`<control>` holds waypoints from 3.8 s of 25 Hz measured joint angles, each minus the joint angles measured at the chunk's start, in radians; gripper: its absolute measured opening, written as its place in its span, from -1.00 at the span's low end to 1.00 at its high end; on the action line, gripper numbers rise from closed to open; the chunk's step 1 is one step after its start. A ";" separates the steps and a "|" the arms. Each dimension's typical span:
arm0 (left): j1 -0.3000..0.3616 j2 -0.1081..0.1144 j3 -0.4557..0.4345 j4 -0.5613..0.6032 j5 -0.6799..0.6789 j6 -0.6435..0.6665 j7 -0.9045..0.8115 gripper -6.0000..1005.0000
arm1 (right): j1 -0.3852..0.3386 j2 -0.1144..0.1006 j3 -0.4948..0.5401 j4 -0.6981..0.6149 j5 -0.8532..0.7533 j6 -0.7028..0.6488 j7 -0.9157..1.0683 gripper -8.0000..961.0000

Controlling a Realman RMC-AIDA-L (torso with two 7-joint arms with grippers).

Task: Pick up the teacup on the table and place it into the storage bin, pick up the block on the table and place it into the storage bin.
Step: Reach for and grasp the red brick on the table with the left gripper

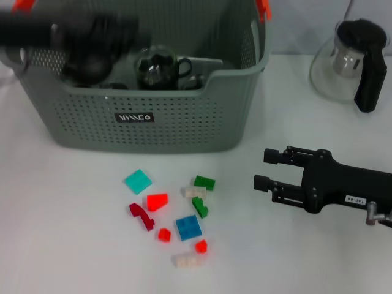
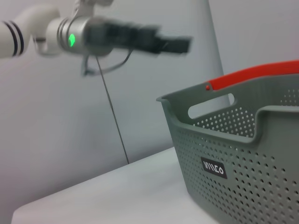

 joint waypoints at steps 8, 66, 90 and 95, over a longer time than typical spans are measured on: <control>0.179 0.004 0.126 -0.123 0.062 0.091 0.341 0.32 | -0.003 -0.001 -0.003 0.000 -0.004 -0.002 0.006 0.41; 0.306 -0.222 0.024 -0.129 0.280 -0.304 0.740 0.48 | -0.022 -0.006 -0.009 0.026 -0.004 -0.013 0.017 0.41; 0.331 -0.239 0.013 -0.273 0.215 -0.418 0.944 0.76 | -0.021 -0.006 -0.009 0.026 -0.006 -0.005 0.018 0.41; 0.327 -0.239 0.012 -0.287 0.215 -0.429 0.951 0.75 | -0.022 -0.007 -0.009 0.026 -0.006 -0.005 0.018 0.41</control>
